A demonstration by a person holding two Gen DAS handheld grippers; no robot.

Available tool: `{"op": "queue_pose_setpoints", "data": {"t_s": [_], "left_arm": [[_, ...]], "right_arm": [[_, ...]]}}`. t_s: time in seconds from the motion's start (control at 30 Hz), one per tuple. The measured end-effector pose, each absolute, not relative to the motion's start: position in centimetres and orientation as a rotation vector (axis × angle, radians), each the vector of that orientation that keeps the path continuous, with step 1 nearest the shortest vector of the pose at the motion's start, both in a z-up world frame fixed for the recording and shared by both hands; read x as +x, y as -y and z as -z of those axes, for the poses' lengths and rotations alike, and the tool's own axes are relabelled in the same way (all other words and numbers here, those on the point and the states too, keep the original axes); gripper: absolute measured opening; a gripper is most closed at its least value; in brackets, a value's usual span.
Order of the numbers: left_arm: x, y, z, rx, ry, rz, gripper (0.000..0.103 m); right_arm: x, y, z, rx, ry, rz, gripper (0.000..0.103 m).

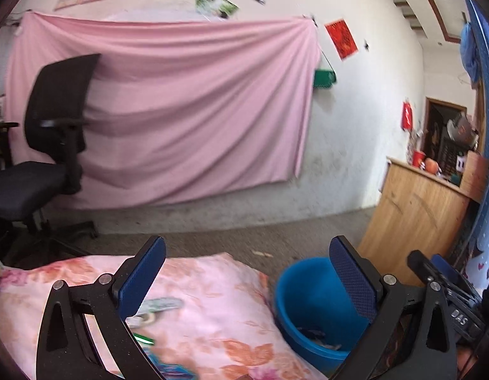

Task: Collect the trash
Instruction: 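Move both tools back over the remaining trash on the bed, then grasp the green battery with the left tool while the right tool grasps the bird-print snack bag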

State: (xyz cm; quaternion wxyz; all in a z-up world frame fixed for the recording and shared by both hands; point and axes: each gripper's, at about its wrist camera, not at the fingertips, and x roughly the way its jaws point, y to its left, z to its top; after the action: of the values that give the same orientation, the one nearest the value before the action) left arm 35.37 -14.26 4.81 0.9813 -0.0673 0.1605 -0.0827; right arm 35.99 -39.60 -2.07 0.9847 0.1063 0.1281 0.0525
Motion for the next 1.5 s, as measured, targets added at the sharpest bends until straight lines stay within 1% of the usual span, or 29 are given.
{"op": "queue_pose_setpoints", "data": {"t_s": [0.23, 0.5, 0.63, 0.8, 1.0, 1.07, 1.27, 1.5], "left_arm": [[31.7, 9.8, -5.9, -0.142, -0.219, 0.065, 0.101], [27.7, 6.0, -6.3, -0.110, -0.144, -0.012, 0.101], [26.1, 4.2, -6.2, -0.100, -0.122, -0.044, 0.101], [24.6, 2.3, -5.5, -0.091, -0.130, -0.079, 0.101], [24.5, 0.2, -3.5, -0.077, -0.202, -0.124, 0.101], [24.9, -0.4, -2.7, -0.071, -0.237, -0.139, 0.101], [26.8, -1.6, -0.5, -0.087, -0.382, -0.149, 0.101], [29.6, -2.1, 2.5, -0.079, -0.587, -0.140, 0.101]], "right_arm": [[32.7, 36.4, -0.3, 0.168, -0.128, -0.180, 0.103], [30.1, 32.2, -2.2, 0.145, 0.002, -0.286, 0.103], [29.5, 30.0, -2.4, 0.117, 0.033, -0.329, 0.103], [29.2, 27.5, -2.1, 0.070, 0.023, -0.382, 0.103], [30.5, 24.7, -0.9, -0.007, -0.077, -0.469, 0.103], [31.4, 23.8, -0.1, -0.034, -0.145, -0.489, 0.103], [35.2, 20.5, 3.1, -0.113, -0.434, -0.550, 0.103], [37.5, 17.9, 6.3, -0.181, -0.671, -0.669, 0.103]]}}
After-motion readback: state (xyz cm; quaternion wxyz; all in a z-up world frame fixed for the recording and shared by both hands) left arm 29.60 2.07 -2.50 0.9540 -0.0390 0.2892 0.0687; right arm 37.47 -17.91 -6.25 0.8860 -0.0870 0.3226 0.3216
